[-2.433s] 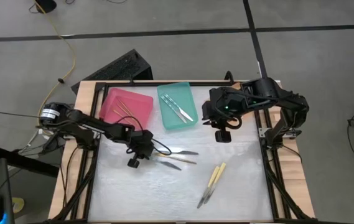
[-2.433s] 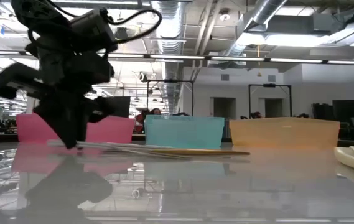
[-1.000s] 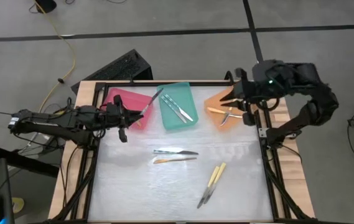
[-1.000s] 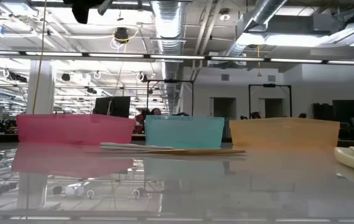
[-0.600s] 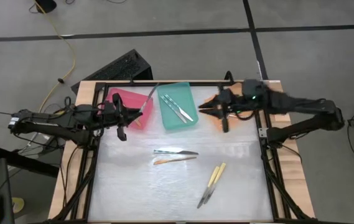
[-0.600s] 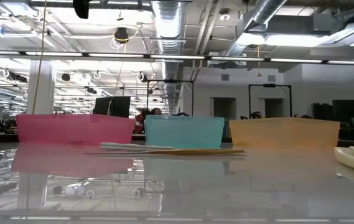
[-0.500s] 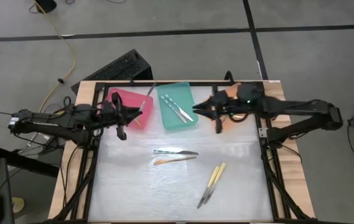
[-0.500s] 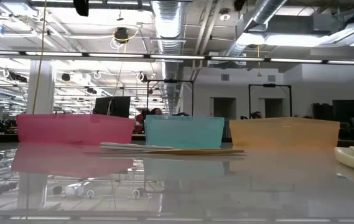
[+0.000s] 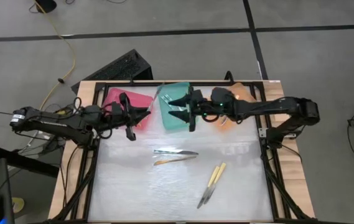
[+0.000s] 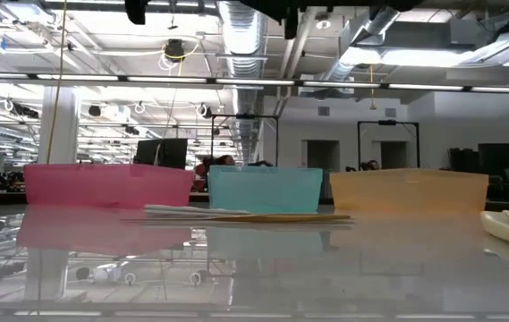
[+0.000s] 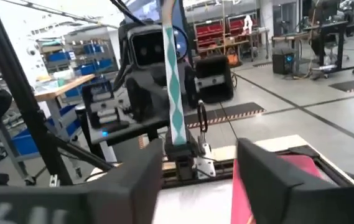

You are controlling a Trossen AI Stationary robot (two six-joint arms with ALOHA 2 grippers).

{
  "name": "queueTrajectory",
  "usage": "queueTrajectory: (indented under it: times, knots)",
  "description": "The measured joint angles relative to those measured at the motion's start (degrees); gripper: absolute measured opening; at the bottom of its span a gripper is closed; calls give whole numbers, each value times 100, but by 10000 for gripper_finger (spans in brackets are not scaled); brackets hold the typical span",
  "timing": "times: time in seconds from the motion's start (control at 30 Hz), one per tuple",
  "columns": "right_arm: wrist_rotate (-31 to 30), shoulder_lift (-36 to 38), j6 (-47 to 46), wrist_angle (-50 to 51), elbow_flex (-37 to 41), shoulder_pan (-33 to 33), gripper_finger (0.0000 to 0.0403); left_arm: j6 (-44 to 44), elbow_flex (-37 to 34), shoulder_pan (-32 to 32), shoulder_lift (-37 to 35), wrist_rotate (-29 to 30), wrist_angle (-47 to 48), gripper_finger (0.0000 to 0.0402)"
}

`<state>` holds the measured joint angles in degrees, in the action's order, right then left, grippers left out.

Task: Sort silverware by color (type)
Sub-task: Put the white and blue knife into the green bin

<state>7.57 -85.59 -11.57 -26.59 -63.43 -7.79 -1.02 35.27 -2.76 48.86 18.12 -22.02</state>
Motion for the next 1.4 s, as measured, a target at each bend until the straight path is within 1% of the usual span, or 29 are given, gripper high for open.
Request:
queueTrajectory:
  times: [0.07,0.13,0.23,0.5,0.63,0.73,0.83,0.93,1.0,1.13,1.17,1.2,1.4]
  knots:
    - [-4,-102,4,-14,-177,-5,259,4,0,1,89,-67,-12,27]
    - [-4,-206,99,-29,-349,-11,280,7,2,0,204,-80,-67,27]
    - [-1,-394,234,-5,-582,-7,295,4,0,2,417,-87,-240,27]
    - [36,-771,244,284,-1101,-9,296,20,-3,107,861,-97,-590,27]
    - [185,-826,257,358,-1173,-7,296,70,-3,114,938,-108,-598,27]
    - [104,-826,258,397,-1173,37,291,96,-3,114,940,-135,-606,27]
    - [-268,-826,403,475,-1173,104,269,118,-3,116,942,-133,-597,27]
    - [-427,-826,542,531,-1173,155,220,117,-3,116,942,-115,-603,27]
    - [-421,-826,543,539,-1173,158,171,127,-3,116,942,-93,-599,27]
    - [-394,-826,540,642,-1173,162,54,146,-5,122,942,-37,-567,27]
    - [-368,-826,532,650,-1173,162,32,142,-5,122,944,-41,-555,27]
    - [-335,-824,526,652,-1173,164,23,144,-5,120,944,-48,-555,27]
    - [-301,-824,266,665,-1175,162,30,310,-5,118,944,-36,-553,29]
